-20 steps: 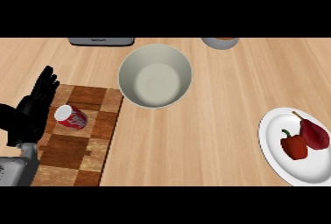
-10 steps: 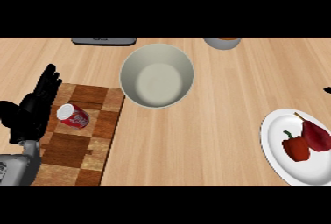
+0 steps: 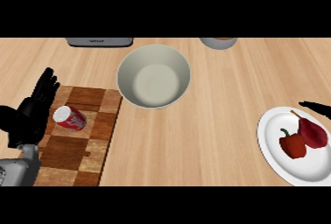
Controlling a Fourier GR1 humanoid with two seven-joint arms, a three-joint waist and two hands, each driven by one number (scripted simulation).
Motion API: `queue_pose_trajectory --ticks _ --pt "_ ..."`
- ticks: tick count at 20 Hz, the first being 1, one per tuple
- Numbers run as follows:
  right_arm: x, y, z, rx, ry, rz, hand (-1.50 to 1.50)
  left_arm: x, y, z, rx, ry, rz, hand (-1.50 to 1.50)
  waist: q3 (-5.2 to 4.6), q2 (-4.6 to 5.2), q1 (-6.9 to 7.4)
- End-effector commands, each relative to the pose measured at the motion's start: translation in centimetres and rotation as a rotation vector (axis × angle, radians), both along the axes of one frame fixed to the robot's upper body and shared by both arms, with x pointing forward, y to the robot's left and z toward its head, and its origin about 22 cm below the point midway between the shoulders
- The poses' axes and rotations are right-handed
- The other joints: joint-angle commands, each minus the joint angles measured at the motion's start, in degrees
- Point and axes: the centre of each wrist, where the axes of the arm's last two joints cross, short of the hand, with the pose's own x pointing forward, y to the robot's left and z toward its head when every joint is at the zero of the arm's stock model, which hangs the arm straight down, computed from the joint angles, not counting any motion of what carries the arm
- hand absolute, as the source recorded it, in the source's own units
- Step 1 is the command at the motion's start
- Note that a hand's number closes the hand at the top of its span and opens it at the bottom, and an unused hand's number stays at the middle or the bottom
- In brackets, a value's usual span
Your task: Pick the bell pepper from the plate and place it in the bowl
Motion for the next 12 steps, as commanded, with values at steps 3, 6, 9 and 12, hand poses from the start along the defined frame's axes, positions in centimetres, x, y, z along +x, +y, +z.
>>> queue_pose_trajectory --ticks 3,6,9,12 --pt "1.4 1.9 0.2 -0.075 -0.121 0.047 -1.50 0.2 1.3 0.0 -0.011 0.005 0.018 0.00 0.00 -0.06 -0.28" --pt "0.5 3.5 -3.1 -0.089 -0.168 0.055 -1.50 -0.6 1.7 0.3 -0.018 -0.004 0.004 0.00 0.00 -0.11 -0.33" --pt "1.2 1.5 -2.3 -0.066 -0.148 0.047 -1.50 0.1 2.1 0.7 0.005 -0.006 -0.004 0.00 0.00 -0.10 -0.54" --pt "-0.6 1.7 -3.6 -0.073 -0.082 0.036 -1.50 0.2 0.5 -1.2 -0.012 0.004 0.018 0.00 -0.01 -0.13 -0.80"
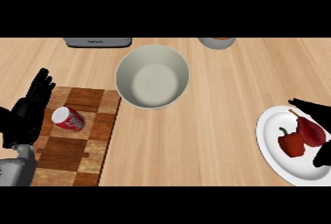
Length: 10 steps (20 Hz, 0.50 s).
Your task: Pick the bell pepper from the plate and place it in the bowl
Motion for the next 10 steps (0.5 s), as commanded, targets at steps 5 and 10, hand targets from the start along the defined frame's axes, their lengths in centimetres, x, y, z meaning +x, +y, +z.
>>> queue_pose_trajectory --ticks 5,10 --pt "-0.2 0.4 -3.9 -0.001 0.068 -0.006 -1.50 -0.1 -0.1 0.2 0.003 0.011 -0.004 0.00 0.00 0.00 0.09" --pt "-0.4 -0.6 -4.4 0.015 0.054 -0.034 -1.50 0.0 -0.9 2.3 0.018 0.001 0.000 0.00 0.01 -0.02 0.05"
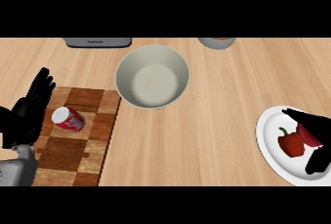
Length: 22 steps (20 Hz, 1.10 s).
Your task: Pick the bell pepper from the plate and place it in the bowl
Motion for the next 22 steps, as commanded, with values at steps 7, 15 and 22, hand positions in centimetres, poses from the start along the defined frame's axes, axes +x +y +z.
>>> queue_pose_trajectory --ticks 7,15,22 --pt "1.7 -0.5 -2.7 -0.013 -0.022 -0.028 -1.50 0.1 -1.1 -1.1 -0.003 -0.004 -0.017 0.00 0.01 0.11 0.26" --pt "1.5 1.1 -5.2 0.056 0.030 0.059 1.50 1.2 -0.6 0.0 0.012 0.000 0.005 0.00 0.02 0.12 0.13" --pt "2.1 0.6 -5.7 0.085 -0.011 0.055 1.50 -0.2 -0.1 -0.8 -0.004 0.020 0.015 0.00 0.00 0.04 0.12"
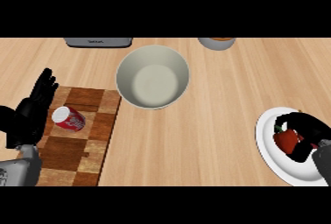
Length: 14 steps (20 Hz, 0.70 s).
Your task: Pick the bell pepper from the plate and place it in the bowl
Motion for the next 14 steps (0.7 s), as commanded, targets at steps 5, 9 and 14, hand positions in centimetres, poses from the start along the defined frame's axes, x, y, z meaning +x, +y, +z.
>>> queue_pose_trajectory --ticks 5,9,14 --pt "3.3 15.0 -1.3 0.079 -0.097 -0.040 1.50 0.6 -0.6 -0.2 0.001 -0.011 -0.033 0.00 0.46 0.17 1.13" --pt "4.9 24.1 1.2 0.143 -0.156 -0.039 1.50 1.1 -1.9 -0.1 -0.003 -0.021 -0.095 0.00 0.39 1.03 6.73" --pt "7.5 28.7 7.7 0.035 -0.336 -0.175 1.50 1.8 -3.8 0.1 0.004 -0.019 -0.161 0.00 0.40 0.95 9.85"
